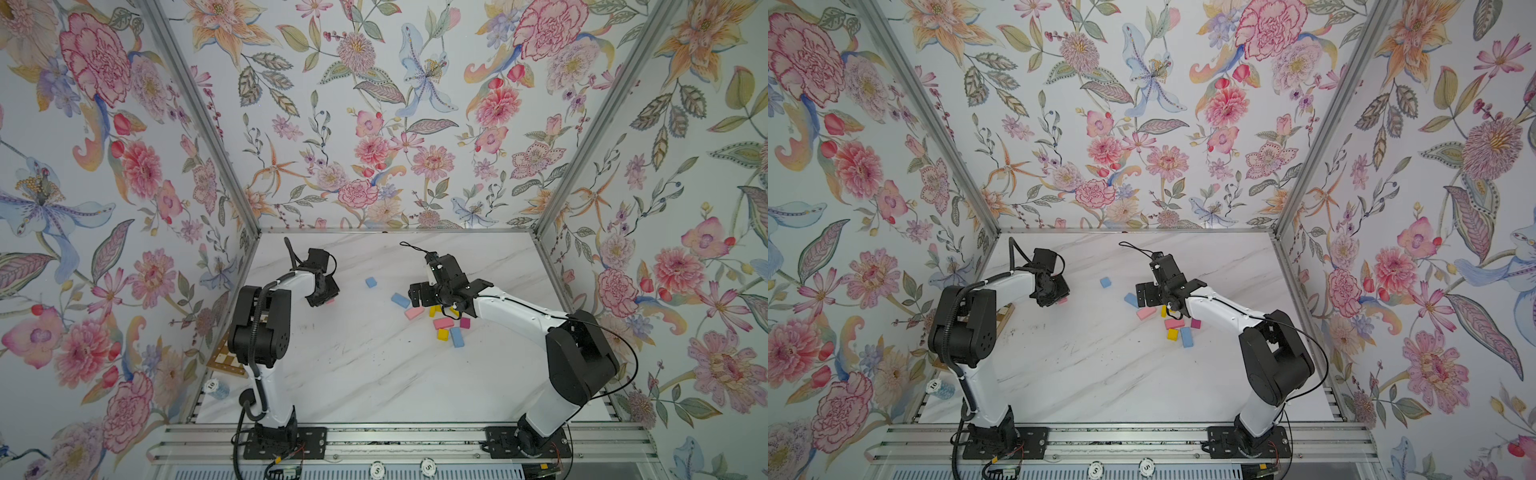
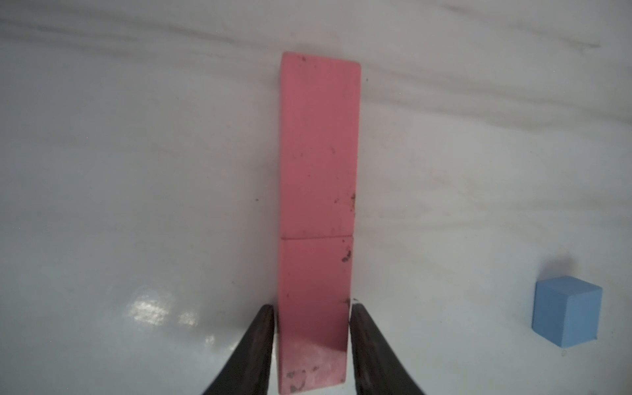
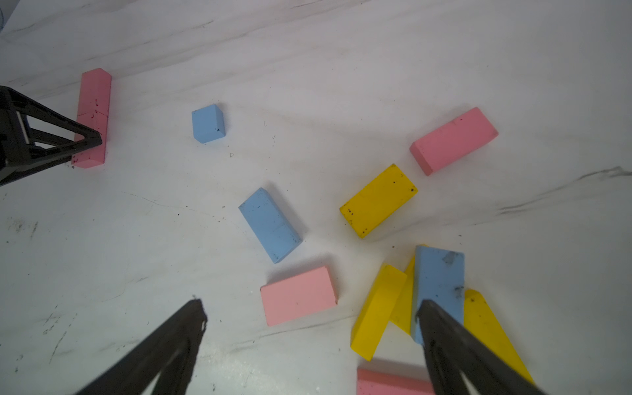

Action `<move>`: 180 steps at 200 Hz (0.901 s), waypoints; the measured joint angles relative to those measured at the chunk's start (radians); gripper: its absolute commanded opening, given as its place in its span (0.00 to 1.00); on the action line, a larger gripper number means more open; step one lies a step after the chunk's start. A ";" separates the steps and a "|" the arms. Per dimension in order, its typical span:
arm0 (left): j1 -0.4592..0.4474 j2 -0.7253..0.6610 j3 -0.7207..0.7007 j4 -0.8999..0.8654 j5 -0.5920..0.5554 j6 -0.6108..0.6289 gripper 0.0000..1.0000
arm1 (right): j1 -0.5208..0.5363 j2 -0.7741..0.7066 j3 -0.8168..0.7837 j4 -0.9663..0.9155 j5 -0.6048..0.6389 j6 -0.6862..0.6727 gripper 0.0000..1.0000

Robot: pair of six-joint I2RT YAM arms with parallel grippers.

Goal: Assemble the letter v with building blocks
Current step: Adjust the building block at the center of the board.

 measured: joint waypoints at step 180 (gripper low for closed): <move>0.007 -0.033 0.015 0.003 0.040 0.005 0.72 | -0.023 -0.019 -0.013 0.008 -0.006 0.000 0.99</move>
